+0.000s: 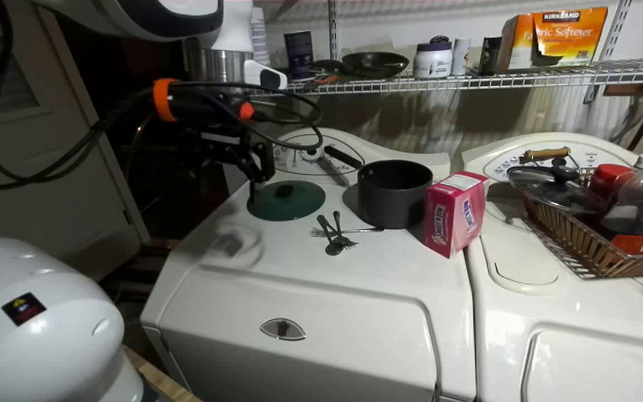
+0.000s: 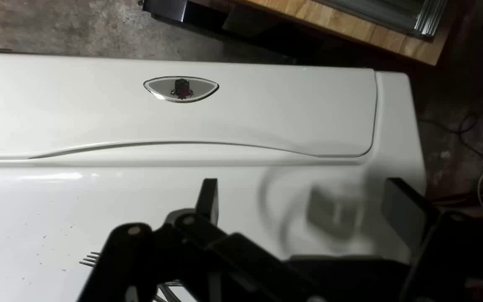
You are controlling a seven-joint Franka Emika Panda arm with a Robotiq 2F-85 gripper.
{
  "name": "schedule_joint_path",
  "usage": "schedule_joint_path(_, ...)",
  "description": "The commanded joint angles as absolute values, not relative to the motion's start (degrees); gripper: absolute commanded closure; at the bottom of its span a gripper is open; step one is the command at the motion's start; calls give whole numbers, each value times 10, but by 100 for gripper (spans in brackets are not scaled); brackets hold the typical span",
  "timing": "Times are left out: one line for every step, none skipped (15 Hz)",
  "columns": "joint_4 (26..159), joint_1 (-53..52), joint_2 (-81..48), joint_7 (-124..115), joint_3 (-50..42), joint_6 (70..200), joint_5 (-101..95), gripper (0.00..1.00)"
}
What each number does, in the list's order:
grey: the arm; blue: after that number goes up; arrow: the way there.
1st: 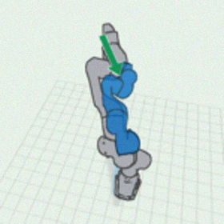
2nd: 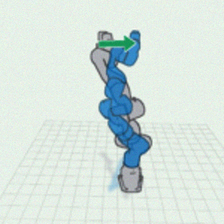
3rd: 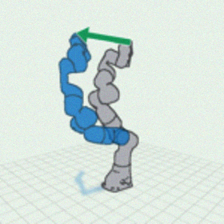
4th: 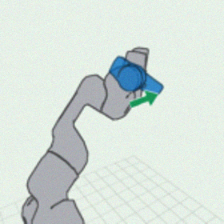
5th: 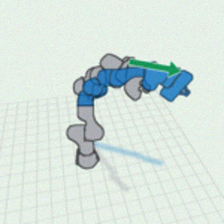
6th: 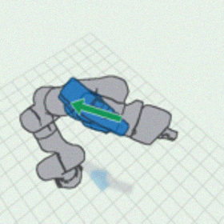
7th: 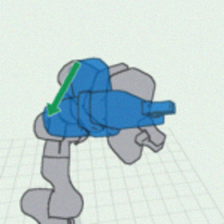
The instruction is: Put the pan on top of the black pot.
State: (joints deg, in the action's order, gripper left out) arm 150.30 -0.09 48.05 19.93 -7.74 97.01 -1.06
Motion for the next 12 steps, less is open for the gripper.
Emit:
schedule_joint_path(1502, -6, 481, 196, -81, 969, -13, 0)
schedule_joint_path(1502, -6, 481, 196, -81, 969, -13, 0)
schedule_joint_path(1502, -6, 481, 196, -81, 969, -13, 0)
schedule_joint_path(1502, -6, 481, 196, -81, 969, -13, 0)
schedule_joint_path(1502, -6, 481, 196, -81, 969, -13, 0)
schedule_joint_path(1502, -6, 481, 196, -81, 969, -13, 0)
schedule_joint_path(1498, -15, 473, 197, -86, 971, 9, 0)
schedule_joint_path(1494, -27, 464, 198, -92, 987, 43, 0)
schedule_joint_path(1481, -39, 442, 187, -95, 999, 87, 0)
schedule_joint_path(1470, -46, 424, 177, -92, 1010, 120, 0)
schedule_joint_path(1457, -53, 406, 171, -92, 1025, 155, 0)
schedule_joint_path(1445, -60, 391, 165, -91, 1042, 187, 0)
